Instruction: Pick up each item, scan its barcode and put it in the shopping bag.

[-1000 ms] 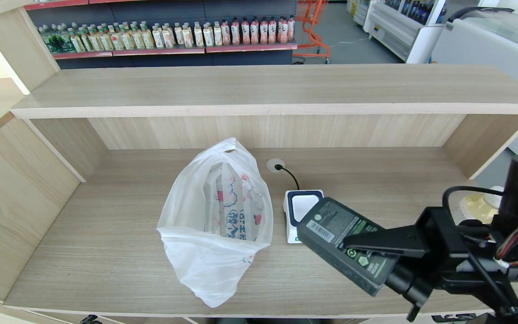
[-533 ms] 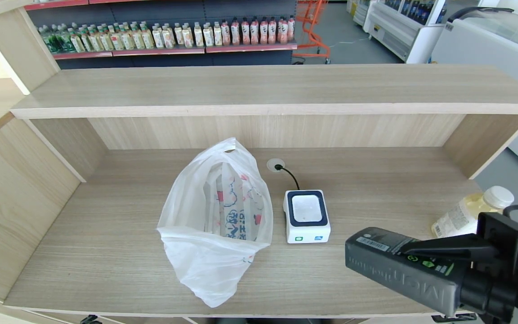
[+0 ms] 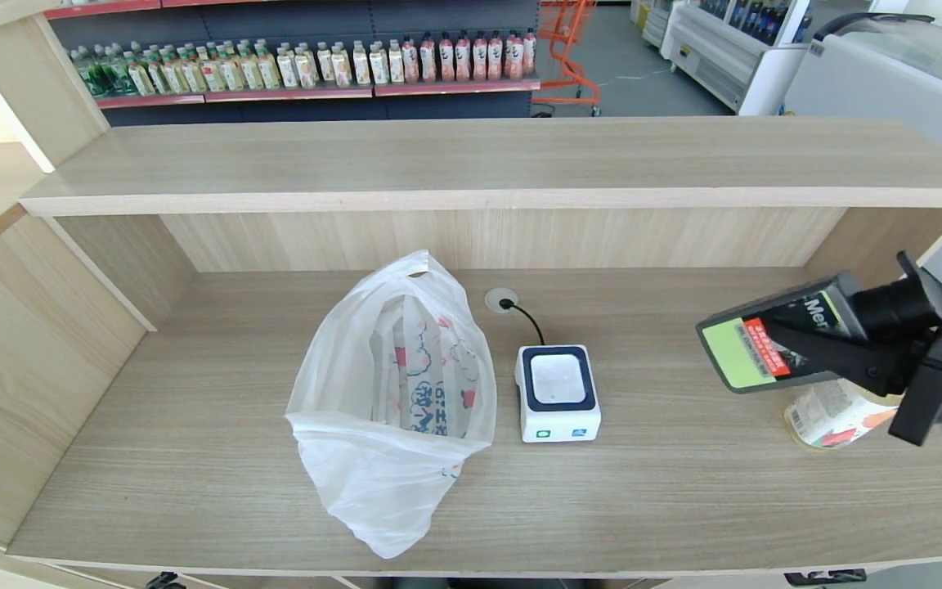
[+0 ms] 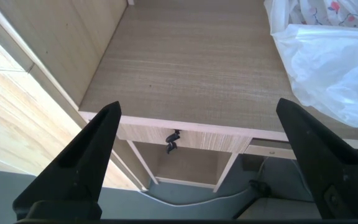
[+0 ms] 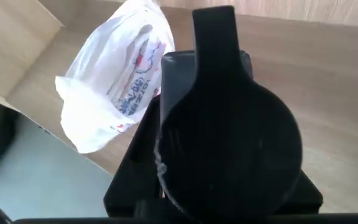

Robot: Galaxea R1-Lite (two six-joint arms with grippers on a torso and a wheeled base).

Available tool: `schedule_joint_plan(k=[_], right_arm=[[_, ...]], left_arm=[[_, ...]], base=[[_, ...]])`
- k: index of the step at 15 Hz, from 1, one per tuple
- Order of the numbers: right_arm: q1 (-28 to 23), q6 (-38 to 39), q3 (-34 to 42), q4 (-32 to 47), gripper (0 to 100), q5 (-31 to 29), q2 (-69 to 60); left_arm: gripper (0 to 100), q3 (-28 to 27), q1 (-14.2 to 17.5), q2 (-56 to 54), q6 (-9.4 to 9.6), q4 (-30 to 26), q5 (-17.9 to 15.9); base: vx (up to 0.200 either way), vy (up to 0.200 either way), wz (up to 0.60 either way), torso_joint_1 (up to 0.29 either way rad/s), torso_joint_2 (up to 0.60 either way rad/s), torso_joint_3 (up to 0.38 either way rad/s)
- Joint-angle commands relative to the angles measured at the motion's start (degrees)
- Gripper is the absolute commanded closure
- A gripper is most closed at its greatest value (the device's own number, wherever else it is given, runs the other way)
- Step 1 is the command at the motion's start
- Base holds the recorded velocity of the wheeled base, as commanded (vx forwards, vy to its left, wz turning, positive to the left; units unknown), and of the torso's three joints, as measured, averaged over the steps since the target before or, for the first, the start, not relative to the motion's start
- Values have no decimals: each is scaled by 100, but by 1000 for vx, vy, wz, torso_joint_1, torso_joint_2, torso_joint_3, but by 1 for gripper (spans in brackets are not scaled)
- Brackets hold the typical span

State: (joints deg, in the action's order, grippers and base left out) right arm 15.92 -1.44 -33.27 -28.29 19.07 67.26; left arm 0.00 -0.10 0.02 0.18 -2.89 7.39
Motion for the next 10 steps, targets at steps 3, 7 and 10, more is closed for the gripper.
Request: schedule_joint_plan(k=[3, 7, 10], right_arm=[[860, 2543, -540, 8, 100, -834, 1800], [974, 3053, -760, -18, 100, -826, 2837], [983, 3334, -1252, -9, 100, -817, 3312]], left_arm=[[0, 0, 1, -2, -1, -1, 8], [0, 0, 1, -2, -1, -1, 8], [0, 0, 1, -2, -1, -1, 0]], base=[[0, 0, 0, 0, 0, 0], [0, 0, 0, 0, 0, 0], [0, 0, 0, 0, 0, 0]])
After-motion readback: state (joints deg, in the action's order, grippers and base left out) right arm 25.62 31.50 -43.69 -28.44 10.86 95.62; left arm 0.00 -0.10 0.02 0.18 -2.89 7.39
